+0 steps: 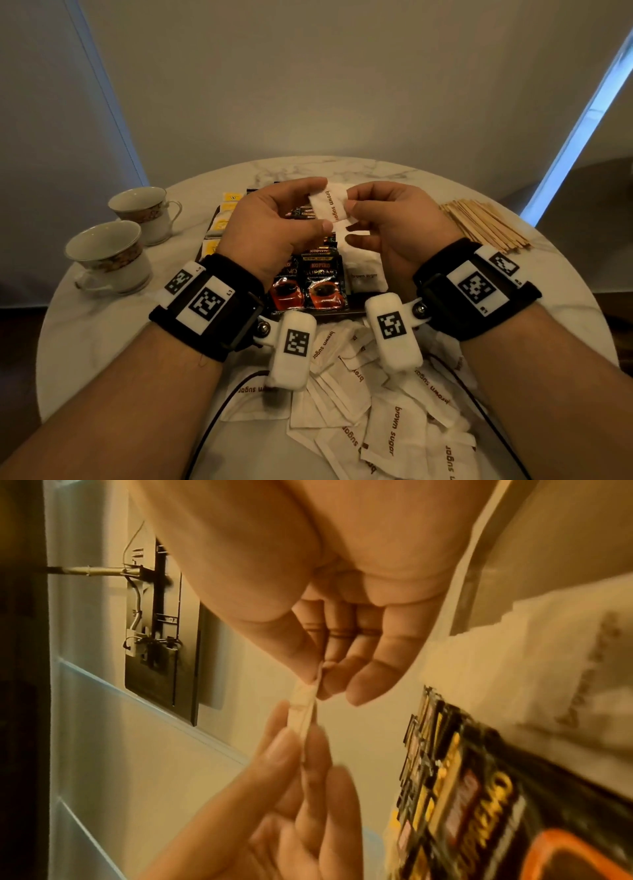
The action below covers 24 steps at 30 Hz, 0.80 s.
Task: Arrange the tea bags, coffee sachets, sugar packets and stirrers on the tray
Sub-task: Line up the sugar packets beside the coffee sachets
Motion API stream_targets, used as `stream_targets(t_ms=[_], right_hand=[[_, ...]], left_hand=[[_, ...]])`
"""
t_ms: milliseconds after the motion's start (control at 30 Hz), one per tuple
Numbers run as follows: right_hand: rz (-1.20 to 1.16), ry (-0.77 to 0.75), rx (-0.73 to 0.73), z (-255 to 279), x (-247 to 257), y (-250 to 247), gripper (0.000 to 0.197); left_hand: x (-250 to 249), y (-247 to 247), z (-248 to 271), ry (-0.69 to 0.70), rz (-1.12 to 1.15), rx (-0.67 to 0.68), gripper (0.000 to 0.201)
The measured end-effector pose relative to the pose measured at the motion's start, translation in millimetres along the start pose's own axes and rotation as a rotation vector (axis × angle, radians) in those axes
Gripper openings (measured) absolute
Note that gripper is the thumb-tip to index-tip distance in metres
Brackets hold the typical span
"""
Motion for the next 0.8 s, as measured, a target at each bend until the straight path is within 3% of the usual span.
stream_targets(t_ms=[167, 267, 367, 633, 800], right_hand=[[0.388, 0.203, -0.06, 3.8, -4.8, -23.8, 0.017], [0.702, 0.304, 0.019, 11.7, -16.1, -29.7, 0.02], [0.79, 0.355, 0.066, 16.0, -21.3, -31.9, 0.022], [1.073, 0.298, 0.152, 11.8, -13.9, -21.6, 0.02], [1.111, 0.245, 0.144, 9.9, -10.1, -19.9, 0.019]], left_hand=[[-1.2, -10.6, -2.7, -0.099, 0.189, -0.155, 0.029], [-0.7, -18.1, -5.9, -0.115, 0.236, -0.223, 0.02], [2.6, -18.7, -7.1, -0.128, 0.221, -0.223, 0.016], [4.6, -23.7, -7.5, -0.146, 0.188, -0.257, 0.015], [3.4, -24.5, -7.4, -0.147, 0.18, -0.264, 0.015]])
Point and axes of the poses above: each hand's wrist, its own z-axis away from the middle knuckle, its own y-axis out of the palm, x = y × z, the point moved 5 cm from there along -z, towards the middle knuckle, and after that the axes turned 11 degrees about z, right-handed, at the moved point
